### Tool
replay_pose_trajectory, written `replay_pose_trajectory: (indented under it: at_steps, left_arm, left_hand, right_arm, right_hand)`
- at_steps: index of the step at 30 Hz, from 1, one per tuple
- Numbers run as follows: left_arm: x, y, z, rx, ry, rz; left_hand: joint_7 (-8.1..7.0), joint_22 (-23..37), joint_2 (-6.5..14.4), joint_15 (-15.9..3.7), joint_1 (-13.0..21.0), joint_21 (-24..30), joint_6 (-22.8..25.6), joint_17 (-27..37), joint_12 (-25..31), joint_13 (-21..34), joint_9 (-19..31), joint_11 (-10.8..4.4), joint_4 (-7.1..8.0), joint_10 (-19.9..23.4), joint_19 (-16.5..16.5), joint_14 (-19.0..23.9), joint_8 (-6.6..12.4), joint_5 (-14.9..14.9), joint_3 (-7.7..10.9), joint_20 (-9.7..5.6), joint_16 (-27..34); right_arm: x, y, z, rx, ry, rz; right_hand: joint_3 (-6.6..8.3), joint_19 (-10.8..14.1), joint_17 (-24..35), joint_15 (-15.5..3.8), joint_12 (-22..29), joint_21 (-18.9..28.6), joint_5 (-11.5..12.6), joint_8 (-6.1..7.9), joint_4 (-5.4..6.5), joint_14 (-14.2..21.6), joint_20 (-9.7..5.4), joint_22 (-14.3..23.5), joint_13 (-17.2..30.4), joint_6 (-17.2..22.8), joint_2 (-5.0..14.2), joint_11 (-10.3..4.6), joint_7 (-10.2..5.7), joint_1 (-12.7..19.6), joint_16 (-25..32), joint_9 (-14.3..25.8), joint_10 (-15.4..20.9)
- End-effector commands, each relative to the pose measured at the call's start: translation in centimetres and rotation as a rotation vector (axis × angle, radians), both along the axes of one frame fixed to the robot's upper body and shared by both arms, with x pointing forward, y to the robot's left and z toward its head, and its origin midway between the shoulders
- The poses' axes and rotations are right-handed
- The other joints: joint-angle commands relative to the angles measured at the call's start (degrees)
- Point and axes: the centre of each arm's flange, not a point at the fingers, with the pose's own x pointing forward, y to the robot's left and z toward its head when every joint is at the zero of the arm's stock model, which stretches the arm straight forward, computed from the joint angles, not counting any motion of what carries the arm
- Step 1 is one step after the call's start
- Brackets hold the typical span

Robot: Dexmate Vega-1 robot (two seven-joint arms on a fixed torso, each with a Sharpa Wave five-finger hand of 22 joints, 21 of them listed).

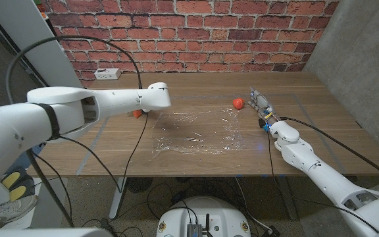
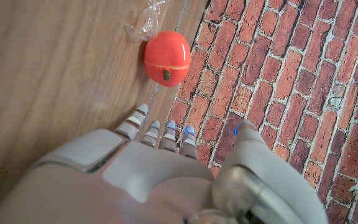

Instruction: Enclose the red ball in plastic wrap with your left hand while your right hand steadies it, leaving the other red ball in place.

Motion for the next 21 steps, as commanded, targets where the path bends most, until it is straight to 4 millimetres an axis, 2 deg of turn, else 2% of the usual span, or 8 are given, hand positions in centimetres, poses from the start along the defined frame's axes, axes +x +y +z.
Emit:
replay_pose_trajectory:
  at_steps: [1,5,7,10,12,13,14,21]
  left_arm:
    - [1.2,-0.2,-2.5,0.026,0.023,0.0]
    - [1.5,-0.2,-3.8,0.05,-0.001,-0.021]
    - [1.5,-0.1,-4.3,0.067,-0.035,-0.025]
    - [1.5,0.1,-4.9,0.083,-0.11,-0.034]
    - [1.4,0.4,-5.3,0.082,-0.164,-0.042]
    - [1.3,0.6,-5.4,0.085,-0.194,-0.042]
    - [1.3,0.7,-5.5,0.086,-0.21,-0.04]
    - [1.2,1.4,-5.7,0.082,-0.264,-0.045]
  left_hand:
    - [0.1,0.19,0.05,-1.03,3.01,1.51,-1.89,-0.01,-0.43,0.55,0.31,0.18,-0.09,-0.1,2.88,1.1,-0.53,0.03,-0.3,-1.35,0.54]
    - [1.31,0.2,0.88,-3.03,7.06,3.28,1.38,0.43,0.95,1.38,0.51,0.01,0.25,2.83,6.34,5.77,0.84,0.16,-0.57,-4.15,2.68]
    - [2.79,0.23,1.73,-4.96,10.59,4.97,5.62,0.6,2.31,2.08,0.71,-0.49,0.09,5.82,9.04,9.11,2.03,0.48,-0.12,-7.36,3.88]
    - [6.86,0.25,3.58,-8.06,17.66,8.41,16.56,0.76,5.83,3.82,1.41,-2.06,-0.11,13.68,11.86,17.28,5.15,1.18,1.95,-11.01,6.0]
    - [10.58,0.23,3.26,-9.81,23.36,11.54,25.55,3.4,8.78,5.59,2.68,-3.02,-0.29,19.07,13.55,23.48,8.15,1.08,0.89,-12.98,9.65]
    - [13.26,0.31,2.78,-10.05,26.61,13.59,30.21,4.61,10.61,6.78,4.14,-3.81,-0.41,21.88,14.6,26.49,10.34,1.23,0.13,-14.12,11.08]
    - [13.87,-0.02,2.85,-10.27,29.08,15.09,32.68,6.28,12.3,8.22,5.77,-4.23,-0.04,23.83,15.12,28.79,11.84,1.46,-0.03,-14.87,11.92]
    - [15.42,-0.19,2.47,-10.54,30.65,17.22,35.22,7.87,15.63,10.78,6.93,-3.7,0.33,27.58,15.95,33.08,12.68,1.76,0.0,-15.28,11.99]
  right_arm:
    - [-0.2,-0.1,-0.3,-0.017,0.012,-0.023]
    - [-0.1,-0.1,-0.3,-0.027,0.016,-0.025]
    - [-0.1,-0.1,-0.1,-0.037,0.014,-0.031]
    - [0.1,-0.2,0.3,-0.04,0.013,-0.039]
    - [0.2,-0.2,0.6,-0.05,0.013,-0.045]
    - [0.2,-0.3,0.7,-0.057,0.013,-0.044]
    - [0.3,-0.2,0.7,-0.056,0.016,-0.047]
    - [0.4,-0.3,0.7,-0.062,0.014,-0.044]
  right_hand:
    - [0.04,0.64,0.18,0.04,0.35,0.35,-0.09,0.26,-0.11,0.55,0.05,0.31,0.32,0.35,-0.2,0.55,-0.1,-0.34,0.36,0.14,0.61]
    - [0.12,0.93,0.16,0.11,0.36,0.42,-0.07,0.24,-0.2,1.08,0.1,0.3,0.33,0.39,-0.19,0.65,-0.06,-0.3,0.47,0.14,0.86]
    - [0.15,1.09,0.15,0.11,0.38,0.47,-0.07,0.25,-0.22,1.16,0.08,0.3,0.33,0.44,-0.18,0.86,0.01,-0.29,0.46,0.14,1.02]
    - [0.27,1.45,0.12,0.45,0.36,0.54,-0.05,0.24,-0.34,1.71,0.07,0.29,0.34,0.52,-0.15,0.79,0.15,-0.2,0.55,0.15,1.25]
    - [0.33,1.5,0.11,0.29,0.29,0.52,-0.04,0.22,-0.4,1.77,-0.08,0.29,0.35,0.53,-0.12,0.76,0.1,-0.16,0.5,0.15,1.26]
    - [0.35,1.57,0.1,0.35,0.24,0.52,-0.05,0.23,-0.46,1.89,-0.12,0.28,0.36,0.58,-0.18,0.66,0.13,-0.14,0.48,0.16,1.28]
    - [0.37,1.64,0.1,0.38,0.25,0.53,-0.05,0.23,-0.47,1.92,-0.14,0.28,0.36,0.6,-0.17,0.69,0.18,-0.13,0.47,0.16,1.33]
    - [0.48,1.89,0.1,0.37,0.23,0.56,-0.04,0.23,-0.55,2.06,-0.42,0.27,0.37,0.68,-0.11,0.84,0.21,-0.08,0.41,0.16,1.56]
